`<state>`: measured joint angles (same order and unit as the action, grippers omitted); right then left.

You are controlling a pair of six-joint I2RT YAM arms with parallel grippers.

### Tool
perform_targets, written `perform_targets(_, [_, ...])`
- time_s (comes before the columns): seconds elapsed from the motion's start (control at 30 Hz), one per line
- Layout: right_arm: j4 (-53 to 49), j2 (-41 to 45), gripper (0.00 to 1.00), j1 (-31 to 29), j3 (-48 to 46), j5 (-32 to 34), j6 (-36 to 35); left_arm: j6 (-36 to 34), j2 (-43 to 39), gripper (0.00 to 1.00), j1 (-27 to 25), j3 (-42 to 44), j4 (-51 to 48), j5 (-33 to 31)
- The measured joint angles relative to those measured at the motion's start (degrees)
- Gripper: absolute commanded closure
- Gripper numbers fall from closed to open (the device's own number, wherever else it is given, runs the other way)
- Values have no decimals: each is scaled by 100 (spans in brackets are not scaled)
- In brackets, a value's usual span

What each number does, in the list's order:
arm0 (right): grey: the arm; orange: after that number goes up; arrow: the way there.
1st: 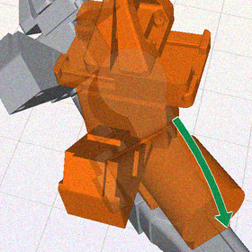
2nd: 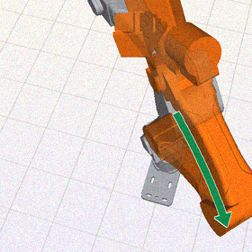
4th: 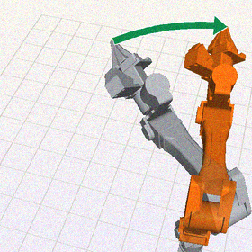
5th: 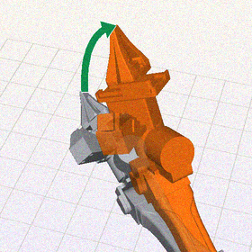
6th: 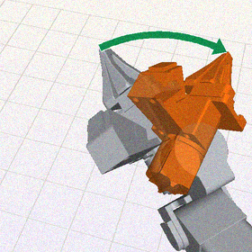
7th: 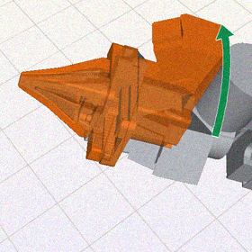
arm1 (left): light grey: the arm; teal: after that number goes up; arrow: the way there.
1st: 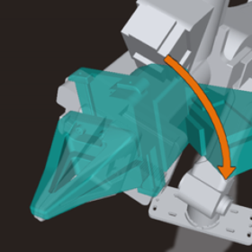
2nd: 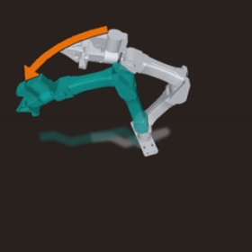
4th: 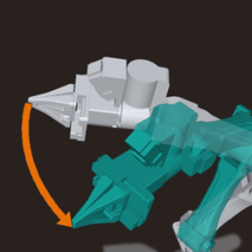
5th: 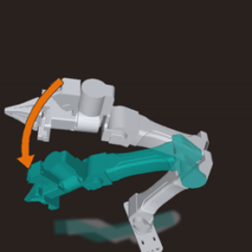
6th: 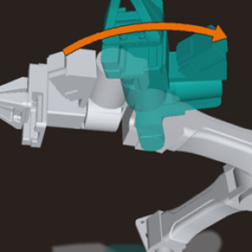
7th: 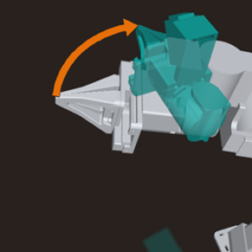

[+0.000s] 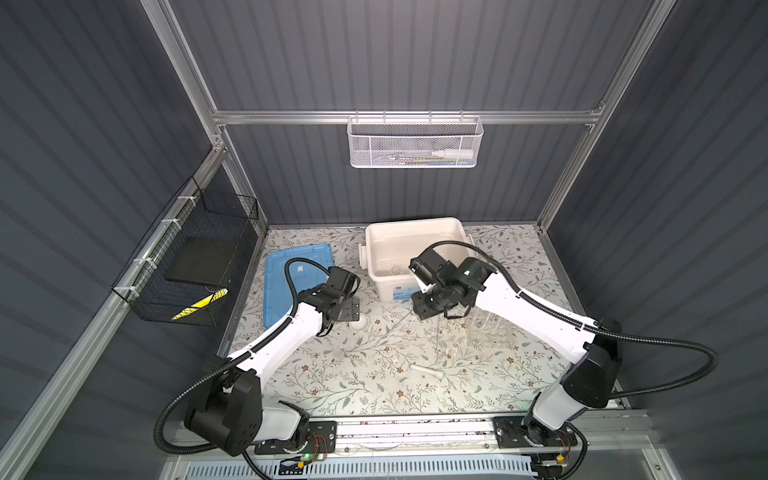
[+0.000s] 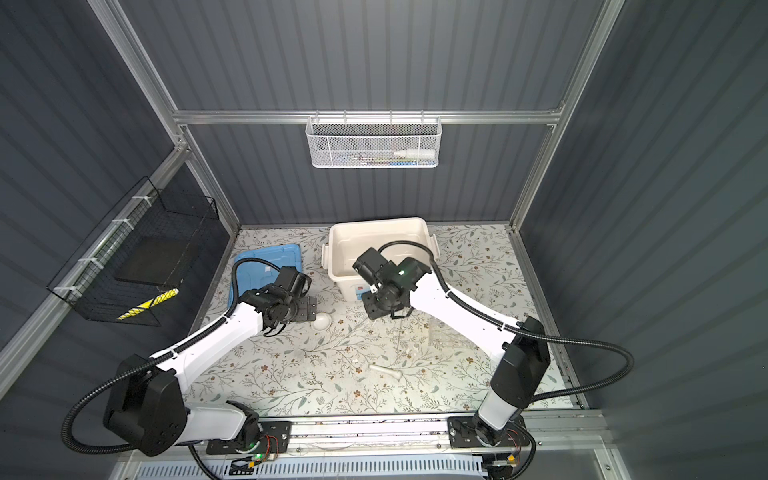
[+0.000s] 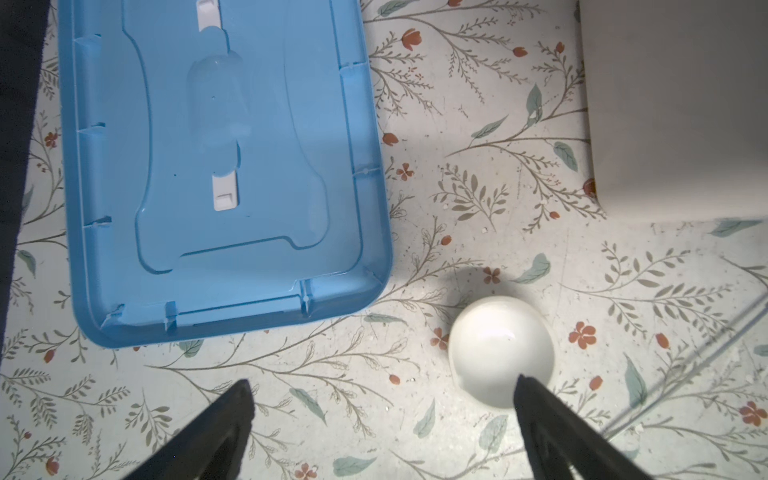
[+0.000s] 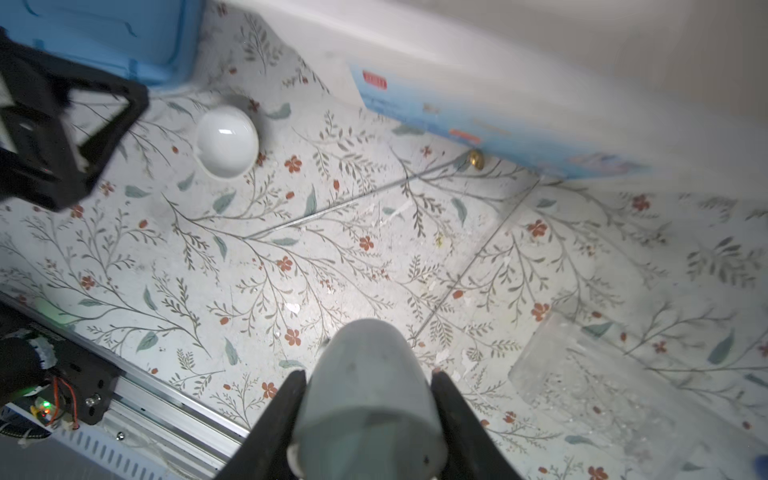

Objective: Organize the chemistry lab equipment
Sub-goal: 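Lift the crucible with the right gripper and carry it over the white bin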

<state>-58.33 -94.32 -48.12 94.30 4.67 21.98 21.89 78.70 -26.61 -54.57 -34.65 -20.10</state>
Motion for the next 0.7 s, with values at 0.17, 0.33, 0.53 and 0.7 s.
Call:
perform_targets(0.17, [-214,-297,59,306,1182,81,-446,-35,210,0,0,0,4,221])
perform_targets(0.33, [-332,-868,60,649,1965,98,-824,-81,361,0,0,0,26,435])
perform_targets(0.53, [-315,-1755,60,1064,2756,68,-1222,-140,612,1,0,0,50,619])
perform_targets(0.7, [-304,-2590,61,1257,3547,-28,-1416,-192,750,1,0,0,48,673])
